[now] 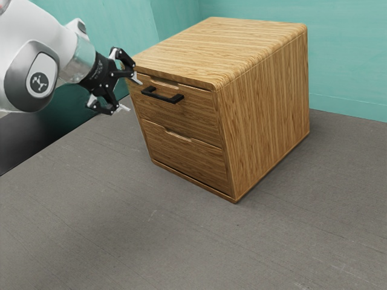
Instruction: Pull the drawer handle with one arm to open the drawer
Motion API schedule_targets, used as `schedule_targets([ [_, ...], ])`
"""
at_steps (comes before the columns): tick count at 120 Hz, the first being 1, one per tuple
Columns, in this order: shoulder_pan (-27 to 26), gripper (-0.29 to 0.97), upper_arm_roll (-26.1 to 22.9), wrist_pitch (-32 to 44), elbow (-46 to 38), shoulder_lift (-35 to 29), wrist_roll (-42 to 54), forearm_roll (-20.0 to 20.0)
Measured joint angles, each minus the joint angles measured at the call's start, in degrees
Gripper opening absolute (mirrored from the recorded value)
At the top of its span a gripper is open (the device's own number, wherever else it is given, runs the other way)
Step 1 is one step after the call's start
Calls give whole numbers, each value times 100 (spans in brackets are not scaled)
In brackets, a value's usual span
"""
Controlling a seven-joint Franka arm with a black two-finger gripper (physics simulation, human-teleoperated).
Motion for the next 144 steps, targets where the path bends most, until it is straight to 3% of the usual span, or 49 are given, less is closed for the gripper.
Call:
schedule_targets([
  [23, -16, 41, -261, 218, 41, -34, 22, 1],
  [82, -11, 38, -278, 383, -102, 98, -24, -101],
  [116, -44, 20, -288, 451, -156, 271, -44, -141],
  [144, -66, 13, -277, 512, -151, 290, -50, -143],
])
